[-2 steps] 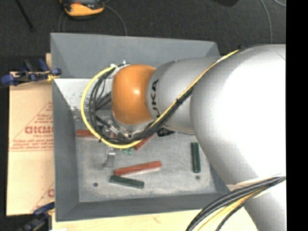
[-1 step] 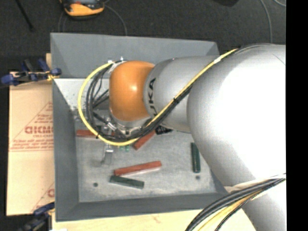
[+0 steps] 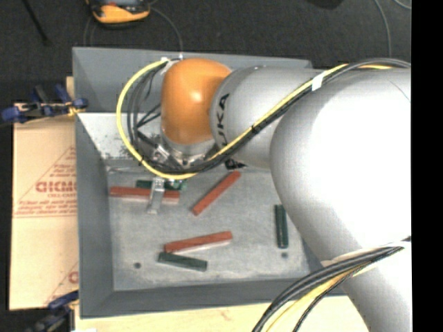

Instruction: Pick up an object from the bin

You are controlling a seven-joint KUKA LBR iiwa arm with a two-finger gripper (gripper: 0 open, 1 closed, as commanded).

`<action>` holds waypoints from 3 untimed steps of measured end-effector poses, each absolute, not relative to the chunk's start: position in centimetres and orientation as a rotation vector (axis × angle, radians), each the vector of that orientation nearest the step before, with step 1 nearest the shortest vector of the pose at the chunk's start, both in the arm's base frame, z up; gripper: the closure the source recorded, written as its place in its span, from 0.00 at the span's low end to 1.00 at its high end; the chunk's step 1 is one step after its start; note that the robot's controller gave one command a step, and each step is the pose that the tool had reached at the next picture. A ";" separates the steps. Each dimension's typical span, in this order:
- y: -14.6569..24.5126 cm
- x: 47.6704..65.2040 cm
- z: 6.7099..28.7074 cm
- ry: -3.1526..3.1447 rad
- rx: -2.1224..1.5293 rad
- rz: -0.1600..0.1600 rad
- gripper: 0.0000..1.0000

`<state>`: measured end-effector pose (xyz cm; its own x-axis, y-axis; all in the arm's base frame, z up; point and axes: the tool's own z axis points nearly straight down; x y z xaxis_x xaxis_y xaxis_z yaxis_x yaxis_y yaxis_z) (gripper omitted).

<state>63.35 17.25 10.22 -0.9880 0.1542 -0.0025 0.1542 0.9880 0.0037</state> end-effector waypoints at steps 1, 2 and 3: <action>18.7 64.8 10.0 3.126 0.165 -0.003 0.00; 15.3 63.4 7.4 3.056 0.693 0.009 1.00; 15.2 63.2 7.1 3.061 0.693 0.004 0.00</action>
Offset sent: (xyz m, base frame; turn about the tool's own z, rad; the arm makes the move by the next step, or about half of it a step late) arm -0.0024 -0.0205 -0.0322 0.2932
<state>63.24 15.19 7.13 -0.9025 0.4307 -0.0024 0.4307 0.9025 0.0029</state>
